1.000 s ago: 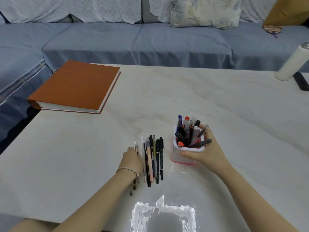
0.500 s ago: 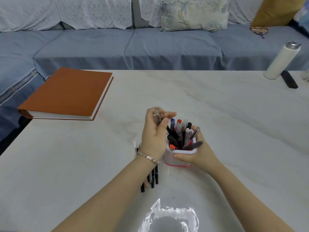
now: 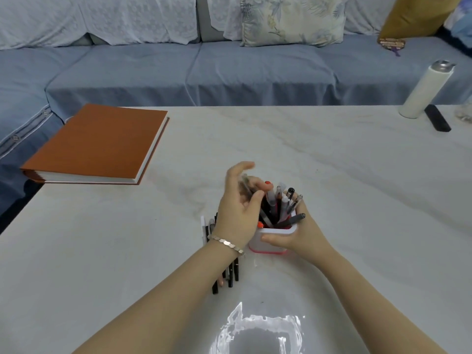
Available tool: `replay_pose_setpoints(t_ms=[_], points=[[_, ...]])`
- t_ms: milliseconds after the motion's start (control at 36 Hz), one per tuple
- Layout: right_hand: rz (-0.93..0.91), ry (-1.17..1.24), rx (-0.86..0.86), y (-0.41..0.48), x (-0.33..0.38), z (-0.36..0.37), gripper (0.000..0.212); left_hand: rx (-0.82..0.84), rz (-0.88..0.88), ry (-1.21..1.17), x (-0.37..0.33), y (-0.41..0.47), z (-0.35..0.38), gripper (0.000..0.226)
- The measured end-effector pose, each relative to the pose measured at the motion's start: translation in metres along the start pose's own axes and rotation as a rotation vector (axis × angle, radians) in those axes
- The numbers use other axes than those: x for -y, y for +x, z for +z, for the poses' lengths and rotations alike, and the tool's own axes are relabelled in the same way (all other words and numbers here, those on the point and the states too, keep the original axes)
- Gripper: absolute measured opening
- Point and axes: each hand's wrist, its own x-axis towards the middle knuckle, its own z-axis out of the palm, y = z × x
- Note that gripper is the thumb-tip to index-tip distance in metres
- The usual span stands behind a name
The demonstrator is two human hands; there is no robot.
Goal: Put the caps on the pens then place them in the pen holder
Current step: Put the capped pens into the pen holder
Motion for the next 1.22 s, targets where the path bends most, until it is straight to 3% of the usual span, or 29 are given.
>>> replay_pose_setpoints(t_ms=[83,194,278,361,444,500,583,667,750,861,1028,1111,1222], points=[[-0.001,-0.008,-0.010,-0.002,-0.003,-0.001,0.072,0.079,0.080,0.261,0.005,0.002,0.001,0.042],[0.023,0.018,0.012,-0.003,-0.006,-0.003,0.069,0.107,0.134,0.400,0.012,-0.001,0.000,0.019],[0.062,-0.115,0.070,-0.004,-0.006,-0.004,0.089,0.223,0.167,0.545,0.018,-0.007,0.004,0.047],[0.009,-0.128,0.051,-0.003,0.000,-0.005,0.075,0.321,0.140,0.733,0.023,-0.011,0.001,0.067],[-0.053,-0.069,0.026,-0.005,0.008,-0.002,0.047,0.338,0.053,0.640,0.025,-0.018,-0.010,0.050],[-0.055,0.020,0.055,-0.008,0.012,0.000,0.042,0.220,-0.014,0.556,0.030,-0.023,-0.021,0.045],[-0.036,0.043,0.085,-0.007,0.013,0.001,0.032,0.026,-0.181,0.725,0.048,-0.030,-0.041,0.051],[-0.042,0.030,0.078,-0.003,0.010,0.001,0.037,-0.018,-0.498,0.876,0.063,-0.035,-0.057,0.062],[-0.053,0.007,0.071,-0.005,0.009,0.000,0.038,0.066,-0.661,0.876,0.073,-0.037,-0.064,0.059],[-0.057,-0.062,0.039,-0.007,0.008,-0.002,0.044,0.089,-0.698,0.816,0.080,-0.035,-0.063,0.045],[-0.047,-0.058,0.039,-0.005,0.008,-0.001,0.045,0.127,-0.726,0.911,0.079,-0.030,-0.054,0.033],[-0.033,-0.066,0.007,-0.006,0.008,0.000,0.057,0.132,-0.716,0.884,0.082,-0.029,-0.054,0.021],[-0.040,-0.085,0.008,-0.006,0.006,-0.001,0.051,0.116,-0.678,0.833,0.089,-0.030,-0.063,0.014]])
